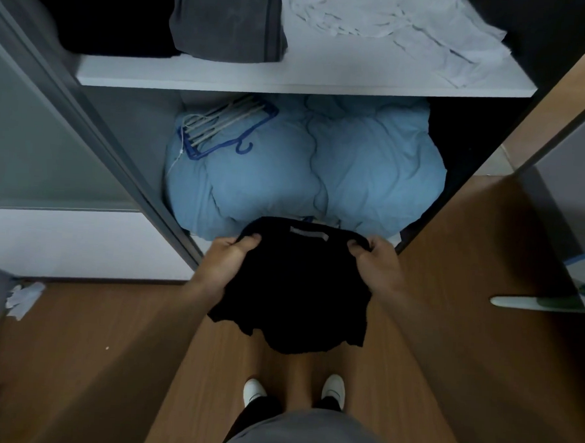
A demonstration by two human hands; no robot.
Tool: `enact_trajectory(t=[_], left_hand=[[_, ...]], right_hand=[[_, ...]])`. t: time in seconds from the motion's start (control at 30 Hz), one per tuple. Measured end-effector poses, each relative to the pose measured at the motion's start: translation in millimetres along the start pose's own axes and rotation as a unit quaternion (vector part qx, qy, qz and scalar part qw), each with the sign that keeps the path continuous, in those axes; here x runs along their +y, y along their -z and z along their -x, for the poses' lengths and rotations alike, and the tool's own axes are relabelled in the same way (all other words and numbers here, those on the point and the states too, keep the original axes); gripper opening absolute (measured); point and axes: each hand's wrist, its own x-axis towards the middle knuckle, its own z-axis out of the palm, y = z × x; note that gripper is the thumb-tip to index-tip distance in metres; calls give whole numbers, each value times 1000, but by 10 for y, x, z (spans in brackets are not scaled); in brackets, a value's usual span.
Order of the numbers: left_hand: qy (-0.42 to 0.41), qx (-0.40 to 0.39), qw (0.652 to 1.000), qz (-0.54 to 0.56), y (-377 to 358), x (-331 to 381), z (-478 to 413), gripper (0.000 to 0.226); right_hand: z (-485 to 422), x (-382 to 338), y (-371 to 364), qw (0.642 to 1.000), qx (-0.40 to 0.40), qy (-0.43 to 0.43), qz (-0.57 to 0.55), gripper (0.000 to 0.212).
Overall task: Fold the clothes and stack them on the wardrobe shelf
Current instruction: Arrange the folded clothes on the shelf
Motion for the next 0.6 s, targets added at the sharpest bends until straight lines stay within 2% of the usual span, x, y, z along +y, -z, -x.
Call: enact_trajectory(t=[0.1, 0.2, 0.3, 0.37, 0.5, 0.53, 0.6], left_hand=[[-13, -48, 999, -10, -285, 5, 110, 30], [-97, -77, 988, -86, -390, 17, 156, 41], [-193, -115, 965, -134, -394, 14, 169, 36], [-228, -124, 951, -166, -387, 27, 171, 35], [-255, -168, 926, -224, -363, 60, 175, 39], [-252, -186, 921, -230, -349, 68, 180, 35], [-233, -222, 921, -219, -309, 51, 176, 13]], right_hand=[[176, -38, -239, 989, -22, -54, -136, 11], [299, -120, -367, 975, -73, -66, -201, 9], [378, -213, -403, 966, -139, -69, -207, 10], [386, -256, -390, 961, -160, -77, -212, 10], [374, -326, -361, 963, -179, -91, -180, 19], [376, -333, -355, 964, -175, -92, -176, 21], [374, -335, -339, 963, -165, -90, -190, 22]])
